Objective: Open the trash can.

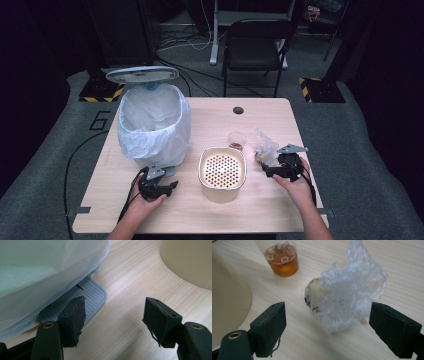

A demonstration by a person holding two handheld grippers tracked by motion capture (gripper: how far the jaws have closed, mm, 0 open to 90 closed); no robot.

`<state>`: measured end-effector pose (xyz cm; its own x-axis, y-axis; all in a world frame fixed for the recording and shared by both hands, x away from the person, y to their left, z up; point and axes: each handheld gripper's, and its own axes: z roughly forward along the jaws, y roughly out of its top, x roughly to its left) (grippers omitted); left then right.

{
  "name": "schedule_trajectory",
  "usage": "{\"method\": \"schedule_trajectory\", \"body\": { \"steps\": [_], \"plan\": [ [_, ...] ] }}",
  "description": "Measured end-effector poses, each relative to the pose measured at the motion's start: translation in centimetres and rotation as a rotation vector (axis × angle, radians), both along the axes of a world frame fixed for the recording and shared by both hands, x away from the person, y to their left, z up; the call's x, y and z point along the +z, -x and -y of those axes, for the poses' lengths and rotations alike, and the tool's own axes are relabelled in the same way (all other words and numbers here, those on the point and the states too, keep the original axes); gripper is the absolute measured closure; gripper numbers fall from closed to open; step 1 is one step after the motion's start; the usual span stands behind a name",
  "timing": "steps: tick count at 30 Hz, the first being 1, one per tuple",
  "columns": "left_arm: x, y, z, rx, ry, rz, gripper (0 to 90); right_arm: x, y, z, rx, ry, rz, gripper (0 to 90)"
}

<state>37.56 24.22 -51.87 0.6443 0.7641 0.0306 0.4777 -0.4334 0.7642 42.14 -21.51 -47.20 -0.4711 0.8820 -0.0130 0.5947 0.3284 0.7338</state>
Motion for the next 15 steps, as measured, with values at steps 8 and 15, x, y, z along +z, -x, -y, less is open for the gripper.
{"method": "schedule_trajectory", "body": {
  "steps": [8,15],
  "plan": [
    [0.0,0.0,0.0,0.0,0.0,0.002,34.0,1.4,-1.4,-1.6,0.023,0.016,0.024,13.4],
    [0.0,0.0,0.0,0.004,0.001,0.002,34.0,1.4,-2.7,-1.9,0.015,0.014,0.009,13.4]
  ]
}}
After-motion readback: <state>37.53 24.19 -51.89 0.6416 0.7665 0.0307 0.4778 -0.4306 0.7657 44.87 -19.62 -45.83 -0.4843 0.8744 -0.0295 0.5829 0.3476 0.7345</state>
